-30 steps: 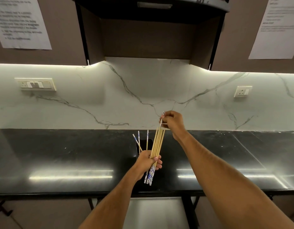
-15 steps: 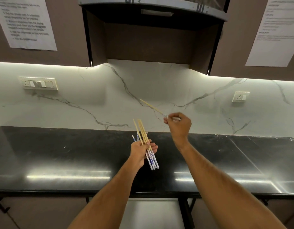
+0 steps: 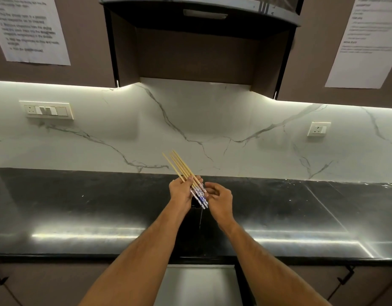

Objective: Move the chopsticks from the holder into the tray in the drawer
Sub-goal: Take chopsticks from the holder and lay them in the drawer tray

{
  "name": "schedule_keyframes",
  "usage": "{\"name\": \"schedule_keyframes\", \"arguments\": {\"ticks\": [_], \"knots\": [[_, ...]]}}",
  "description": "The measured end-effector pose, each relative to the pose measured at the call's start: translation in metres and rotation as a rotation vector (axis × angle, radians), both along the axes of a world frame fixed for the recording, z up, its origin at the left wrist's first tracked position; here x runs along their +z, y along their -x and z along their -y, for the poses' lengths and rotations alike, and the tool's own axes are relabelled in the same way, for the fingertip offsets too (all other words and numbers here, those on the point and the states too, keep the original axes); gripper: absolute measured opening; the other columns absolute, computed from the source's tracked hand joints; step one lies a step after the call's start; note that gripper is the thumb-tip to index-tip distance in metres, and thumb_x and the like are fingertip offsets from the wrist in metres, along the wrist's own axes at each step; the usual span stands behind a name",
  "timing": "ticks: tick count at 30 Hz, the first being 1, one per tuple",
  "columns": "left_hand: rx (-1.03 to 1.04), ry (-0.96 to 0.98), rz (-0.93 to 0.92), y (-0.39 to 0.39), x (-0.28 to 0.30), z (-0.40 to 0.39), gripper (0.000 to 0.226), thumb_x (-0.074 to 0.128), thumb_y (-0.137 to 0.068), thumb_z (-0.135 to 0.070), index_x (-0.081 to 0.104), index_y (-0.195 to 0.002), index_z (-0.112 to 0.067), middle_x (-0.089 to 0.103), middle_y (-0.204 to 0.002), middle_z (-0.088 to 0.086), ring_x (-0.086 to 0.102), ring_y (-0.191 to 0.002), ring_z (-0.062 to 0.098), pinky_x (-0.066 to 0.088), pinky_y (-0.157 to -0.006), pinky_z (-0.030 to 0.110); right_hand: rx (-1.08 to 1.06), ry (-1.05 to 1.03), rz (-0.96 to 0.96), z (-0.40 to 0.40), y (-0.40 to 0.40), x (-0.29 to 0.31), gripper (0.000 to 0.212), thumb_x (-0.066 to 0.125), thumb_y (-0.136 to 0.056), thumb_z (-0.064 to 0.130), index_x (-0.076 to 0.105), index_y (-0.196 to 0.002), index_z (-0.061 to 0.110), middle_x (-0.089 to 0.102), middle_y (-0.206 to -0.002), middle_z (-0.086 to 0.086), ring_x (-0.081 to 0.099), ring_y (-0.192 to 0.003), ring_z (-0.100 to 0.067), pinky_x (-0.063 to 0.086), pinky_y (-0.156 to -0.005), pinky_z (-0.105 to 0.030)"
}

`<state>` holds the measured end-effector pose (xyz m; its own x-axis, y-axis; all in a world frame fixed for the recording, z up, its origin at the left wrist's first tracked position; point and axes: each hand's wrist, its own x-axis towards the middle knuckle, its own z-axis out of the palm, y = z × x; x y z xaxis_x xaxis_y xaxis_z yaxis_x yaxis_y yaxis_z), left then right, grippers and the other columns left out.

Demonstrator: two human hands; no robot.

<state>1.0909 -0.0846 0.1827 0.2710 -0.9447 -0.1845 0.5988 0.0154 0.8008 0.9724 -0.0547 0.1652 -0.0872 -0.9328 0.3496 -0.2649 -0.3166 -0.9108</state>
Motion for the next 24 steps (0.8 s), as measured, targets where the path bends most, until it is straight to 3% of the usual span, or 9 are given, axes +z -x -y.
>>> {"name": "schedule_keyframes", "arguments": {"ticks": [4,10,12,15,17,20,24], "knots": [[-0.003,0.009,0.029,0.001,-0.006,0.002,0.017,0.053,-0.102,-0.002,0.066,-0.111,0.006,0.077,-0.099,0.020,0.077,-0.091,0.030,0.061,-0.087,0.049,0.087,0.041,-0.050,-0.001,0.003,-0.002,0.027,0.075,-0.089,0.008,0.074,-0.116,0.005,0.079,-0.096,-0.004,0.077,-0.085,-0.013,0.063,-0.079,-0.031],[0.020,0.001,0.031,0.001,-0.008,0.002,0.014,0.056,-0.100,-0.001,0.065,-0.110,0.004,0.077,-0.096,0.020,0.078,-0.085,0.028,0.063,-0.077,0.041,0.176,-0.001,-0.027,0.002,0.006,-0.005,0.024,0.073,-0.090,0.006,0.076,-0.114,0.009,0.079,-0.095,-0.002,0.076,-0.085,-0.011,0.061,-0.079,-0.025],[0.044,0.006,0.034,0.001,-0.007,0.002,0.013,0.057,-0.099,0.000,0.065,-0.109,0.004,0.077,-0.093,0.019,0.078,-0.083,0.028,0.063,-0.071,0.037,0.153,-0.147,0.165,0.003,0.004,-0.008,0.016,0.066,-0.097,0.013,0.077,-0.108,0.010,0.079,-0.093,-0.006,0.075,-0.086,-0.019,0.060,-0.080,-0.032],[0.083,0.045,0.051,0.003,-0.006,0.002,0.014,0.057,-0.099,0.001,0.064,-0.109,0.007,0.076,-0.090,0.018,0.078,-0.079,0.027,0.064,-0.067,0.032,0.065,-0.553,0.851,0.010,0.000,-0.011,0.049,0.049,-0.104,0.043,0.061,-0.120,-0.002,0.070,-0.118,-0.021,0.067,-0.112,-0.035,0.054,-0.098,-0.048],[0.095,0.065,0.090,0.006,-0.007,0.002,0.015,0.057,-0.099,-0.001,0.065,-0.111,0.005,0.077,-0.090,0.016,0.078,-0.080,0.026,0.064,-0.069,0.031,0.047,-0.710,1.166,0.011,-0.004,-0.014,0.068,0.036,-0.105,0.053,0.046,-0.139,-0.005,0.057,-0.136,-0.027,0.054,-0.131,-0.041,0.042,-0.112,-0.054],[0.070,0.075,0.106,0.012,-0.014,-0.001,0.016,0.058,-0.100,-0.004,0.066,-0.112,0.001,0.079,-0.090,0.013,0.078,-0.084,0.025,0.064,-0.074,0.034,0.076,-0.776,1.322,0.011,-0.018,-0.017,0.078,0.026,-0.105,0.059,0.046,-0.140,-0.008,0.058,-0.132,-0.031,0.052,-0.131,-0.044,0.036,-0.117,-0.054],[0.059,0.071,0.105,0.014,-0.023,-0.006,0.017,0.059,-0.099,-0.006,0.066,-0.114,-0.003,0.079,-0.092,0.011,0.078,-0.086,0.024,0.063,-0.078,0.036,0.087,-0.781,1.326,0.010,-0.031,-0.010,0.082,0.022,-0.104,0.060,0.054,-0.132,-0.010,0.062,-0.127,-0.031,0.058,-0.125,-0.043,0.039,-0.116,-0.052]]}}
